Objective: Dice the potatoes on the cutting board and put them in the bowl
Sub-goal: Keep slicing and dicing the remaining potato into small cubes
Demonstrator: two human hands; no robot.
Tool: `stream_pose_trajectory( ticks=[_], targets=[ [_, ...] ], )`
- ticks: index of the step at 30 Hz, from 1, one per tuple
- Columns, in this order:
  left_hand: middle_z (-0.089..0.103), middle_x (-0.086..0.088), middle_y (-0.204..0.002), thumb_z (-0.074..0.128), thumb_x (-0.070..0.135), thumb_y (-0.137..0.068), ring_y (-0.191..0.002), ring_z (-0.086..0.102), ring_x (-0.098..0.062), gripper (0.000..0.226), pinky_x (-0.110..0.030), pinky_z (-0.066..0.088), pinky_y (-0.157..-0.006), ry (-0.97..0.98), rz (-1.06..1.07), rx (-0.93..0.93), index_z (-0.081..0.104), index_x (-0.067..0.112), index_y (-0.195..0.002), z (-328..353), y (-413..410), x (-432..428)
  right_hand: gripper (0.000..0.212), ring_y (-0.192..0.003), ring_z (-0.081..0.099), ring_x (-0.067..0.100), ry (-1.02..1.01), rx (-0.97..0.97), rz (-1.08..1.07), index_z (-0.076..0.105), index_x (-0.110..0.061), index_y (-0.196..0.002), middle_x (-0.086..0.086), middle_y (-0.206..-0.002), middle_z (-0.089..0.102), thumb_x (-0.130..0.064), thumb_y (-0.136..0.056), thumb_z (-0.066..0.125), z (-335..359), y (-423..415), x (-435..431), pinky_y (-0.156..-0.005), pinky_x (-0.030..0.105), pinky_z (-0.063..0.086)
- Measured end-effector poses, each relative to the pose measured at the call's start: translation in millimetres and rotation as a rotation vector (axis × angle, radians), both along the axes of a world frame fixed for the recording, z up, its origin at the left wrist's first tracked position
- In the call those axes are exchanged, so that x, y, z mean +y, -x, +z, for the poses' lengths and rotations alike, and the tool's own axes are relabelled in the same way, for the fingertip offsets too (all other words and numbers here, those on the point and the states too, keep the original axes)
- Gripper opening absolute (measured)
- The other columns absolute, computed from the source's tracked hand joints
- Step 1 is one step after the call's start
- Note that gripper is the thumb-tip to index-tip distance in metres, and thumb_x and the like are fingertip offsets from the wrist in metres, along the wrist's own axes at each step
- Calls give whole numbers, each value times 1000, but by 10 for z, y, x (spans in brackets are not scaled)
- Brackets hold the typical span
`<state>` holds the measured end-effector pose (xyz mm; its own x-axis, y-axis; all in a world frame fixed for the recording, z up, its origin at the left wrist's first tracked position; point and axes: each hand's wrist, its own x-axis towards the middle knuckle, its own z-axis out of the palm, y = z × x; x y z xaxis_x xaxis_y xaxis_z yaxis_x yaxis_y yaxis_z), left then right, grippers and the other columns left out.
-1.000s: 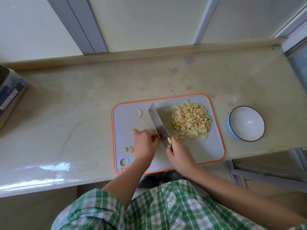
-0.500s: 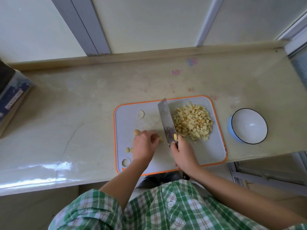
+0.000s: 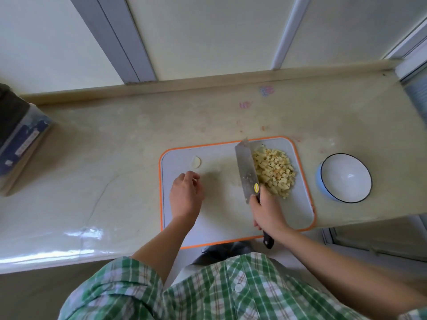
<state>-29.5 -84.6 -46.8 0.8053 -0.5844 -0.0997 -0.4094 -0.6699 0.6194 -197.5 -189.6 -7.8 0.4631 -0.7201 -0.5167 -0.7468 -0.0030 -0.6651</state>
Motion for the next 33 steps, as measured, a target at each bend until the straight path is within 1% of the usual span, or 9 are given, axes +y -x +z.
stream_pose_trajectory(
  ticks=[3, 7, 12, 15, 20, 23, 26, 29, 33],
  targets=[
    [60, -12, -98, 57, 10, -86, -96, 57, -31, 24, -39, 45, -75, -56, -12, -38, 64, 11, -109, 52, -252, -162, 7, -31, 48, 17, -37, -30, 35, 44, -7, -97, 6, -57, 48, -13, -98, 40, 71, -29, -75, -37, 37, 44],
    [52, -13, -113, 56, 10, -89, -107, 50, -32, 40, -41, 46, -82, -269, -168, -46, 56, 18, -128, 76, -565, -386, 24, -31, 48, 15, -80, -66, 57, 44, 0, -117, 12, -57, 48, -15, -99, 40, 152, -92, -82, -40, 40, 44],
    [55, -10, -107, 62, 9, -85, -106, 53, -30, 19, -41, 48, -82, -370, -328, -44, 65, 16, -102, 19, -734, -519, 24, -32, 50, 12, -84, -63, 98, 43, -3, -121, 8, -54, 50, -15, -100, 40, 165, -144, -107, -40, 39, 46],
    [62, -8, -103, 67, 16, -84, -101, 58, -28, 9, -35, 47, -81, -404, -308, 47, 65, 17, -93, 69, -781, -570, 21, -33, 50, 13, -95, -51, 106, 44, -3, -116, 9, -55, 49, -16, -100, 40, 155, -150, -138, -39, 39, 45],
    [65, 3, -84, 72, 34, -81, -75, 62, -19, 18, -25, 42, -63, -320, -231, 239, 62, 19, -85, 166, -448, -618, 28, -36, 53, 20, -76, -47, 109, 43, -3, -125, 11, -56, 50, -16, -100, 41, 168, -159, -201, -40, 41, 46],
    [64, 7, -84, 70, 40, -78, -87, 62, -20, 19, -27, 46, -71, -302, -169, 274, 61, 24, -83, 120, -90, -607, 20, -34, 52, 18, -49, -25, 166, 46, -6, -116, 10, -52, 51, -16, -100, 41, 184, -146, -231, -41, 44, 47],
    [68, 4, -90, 66, 41, -80, -90, 62, -23, 22, -29, 41, -68, -328, -169, 164, 60, 23, -91, 68, 141, -534, 21, -35, 54, 19, -22, 11, 249, 46, -14, -121, 10, -56, 52, -17, -101, 40, 182, -108, -244, -34, 31, 41],
    [66, 2, -94, 65, 41, -79, -90, 62, -24, 32, -30, 40, -68, -296, -182, 53, 57, 22, -103, 43, 200, -428, 13, -40, 57, 30, 41, 58, 307, 41, -10, -88, 11, -60, 47, -17, -98, 40, 197, -70, -228, -30, 24, 36],
    [60, 0, -96, 65, 38, -80, -90, 57, -26, 28, -33, 44, -65, -212, -157, -31, 59, 20, -100, 26, 217, -288, 16, -41, 53, 29, 81, 65, 392, 40, -6, -85, 8, -61, 44, -16, -97, 41, 180, -61, -191, -30, 29, 40]
  ],
)
